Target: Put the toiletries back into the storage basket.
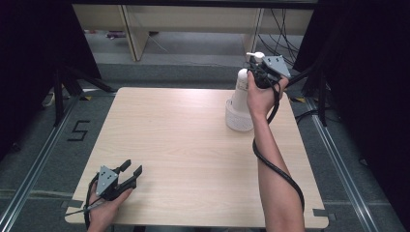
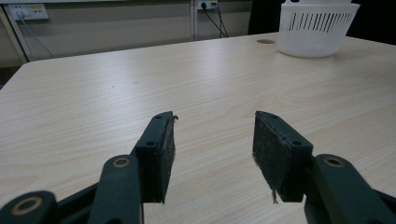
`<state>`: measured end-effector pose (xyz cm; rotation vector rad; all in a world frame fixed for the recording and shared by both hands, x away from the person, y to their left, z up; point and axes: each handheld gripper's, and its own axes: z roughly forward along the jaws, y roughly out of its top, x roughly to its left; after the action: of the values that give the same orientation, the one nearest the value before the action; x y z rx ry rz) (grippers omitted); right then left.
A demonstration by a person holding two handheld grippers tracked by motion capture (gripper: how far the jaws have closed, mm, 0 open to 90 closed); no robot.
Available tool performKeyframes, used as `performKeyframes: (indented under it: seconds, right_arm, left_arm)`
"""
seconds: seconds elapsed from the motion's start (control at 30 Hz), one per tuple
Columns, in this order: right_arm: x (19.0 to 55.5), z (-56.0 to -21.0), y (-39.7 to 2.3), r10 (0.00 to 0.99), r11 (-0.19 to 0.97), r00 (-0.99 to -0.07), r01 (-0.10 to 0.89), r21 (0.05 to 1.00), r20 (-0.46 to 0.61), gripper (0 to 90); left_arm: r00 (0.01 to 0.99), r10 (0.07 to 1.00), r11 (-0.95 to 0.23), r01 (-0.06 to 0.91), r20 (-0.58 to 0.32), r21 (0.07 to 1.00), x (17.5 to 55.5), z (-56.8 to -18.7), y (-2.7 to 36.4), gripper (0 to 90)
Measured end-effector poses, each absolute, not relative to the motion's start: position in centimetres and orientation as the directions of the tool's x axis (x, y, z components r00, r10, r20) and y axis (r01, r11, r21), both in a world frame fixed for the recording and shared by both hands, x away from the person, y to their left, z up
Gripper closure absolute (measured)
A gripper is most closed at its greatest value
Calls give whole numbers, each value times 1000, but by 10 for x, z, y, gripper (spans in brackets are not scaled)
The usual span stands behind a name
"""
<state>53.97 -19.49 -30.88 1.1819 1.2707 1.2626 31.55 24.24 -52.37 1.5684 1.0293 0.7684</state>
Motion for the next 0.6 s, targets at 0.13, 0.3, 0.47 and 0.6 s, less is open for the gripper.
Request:
performKeyframes:
  seconds: [0.13,0.3,0.47,0.6]
  right_arm:
    - [540,-311,-195,997,-9,-80,19,1000,11,601]
    - [540,-314,-195,997,-6,-80,24,1000,8,601]
    - [541,-319,-195,997,-12,-81,40,999,15,601]
    - [542,-321,-195,997,-7,-81,44,999,11,601]
  left_arm:
    - [423,905,-72,225,-31,972,316,-524,242,478]
    - [423,906,-72,226,-31,972,316,-524,242,479]
    - [423,906,-72,226,-31,972,316,-524,242,478]
    - [424,905,-72,225,-31,972,316,-524,242,478]
